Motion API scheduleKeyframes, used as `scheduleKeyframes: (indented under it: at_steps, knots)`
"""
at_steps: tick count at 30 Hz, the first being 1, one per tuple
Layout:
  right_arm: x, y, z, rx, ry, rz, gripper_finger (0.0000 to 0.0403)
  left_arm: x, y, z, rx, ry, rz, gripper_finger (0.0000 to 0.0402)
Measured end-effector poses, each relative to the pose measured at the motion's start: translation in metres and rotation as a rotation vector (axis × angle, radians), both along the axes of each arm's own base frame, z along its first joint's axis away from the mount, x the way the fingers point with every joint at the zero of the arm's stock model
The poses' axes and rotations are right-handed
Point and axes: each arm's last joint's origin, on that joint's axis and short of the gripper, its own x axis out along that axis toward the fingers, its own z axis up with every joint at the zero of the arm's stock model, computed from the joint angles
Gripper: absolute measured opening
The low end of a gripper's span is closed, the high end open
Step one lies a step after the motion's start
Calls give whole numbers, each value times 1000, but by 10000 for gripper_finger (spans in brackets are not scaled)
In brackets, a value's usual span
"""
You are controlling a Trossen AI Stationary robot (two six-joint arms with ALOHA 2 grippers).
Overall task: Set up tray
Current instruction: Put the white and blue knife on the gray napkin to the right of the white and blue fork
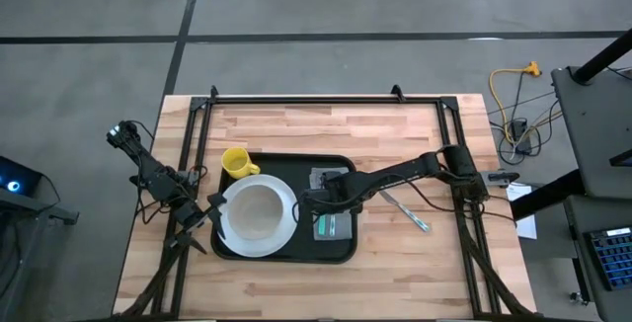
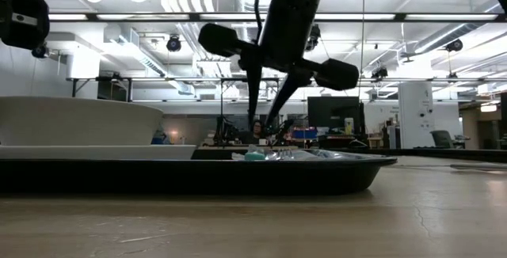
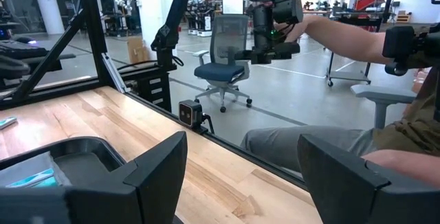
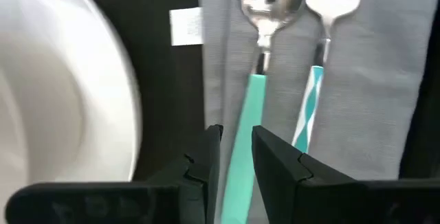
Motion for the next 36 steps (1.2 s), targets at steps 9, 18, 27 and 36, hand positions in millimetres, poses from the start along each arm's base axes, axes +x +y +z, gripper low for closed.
scheduleKeyframes:
  at_steps: [9, 18, 27, 36]
  knots:
    - [4, 2, 13, -57, -23, 184, 71, 0, 0, 0, 0, 0, 0, 255]
    - [10, 5, 25, -21, -56, 280, 83, 0, 0, 0, 0, 0, 0, 255]
    - [3, 5, 28, -12, 18, 376, 84, 0, 0, 0, 0, 0, 0, 255]
    - [-16, 1, 27, -65, 203, 465, 69, 0, 0, 0, 0, 0, 0, 255]
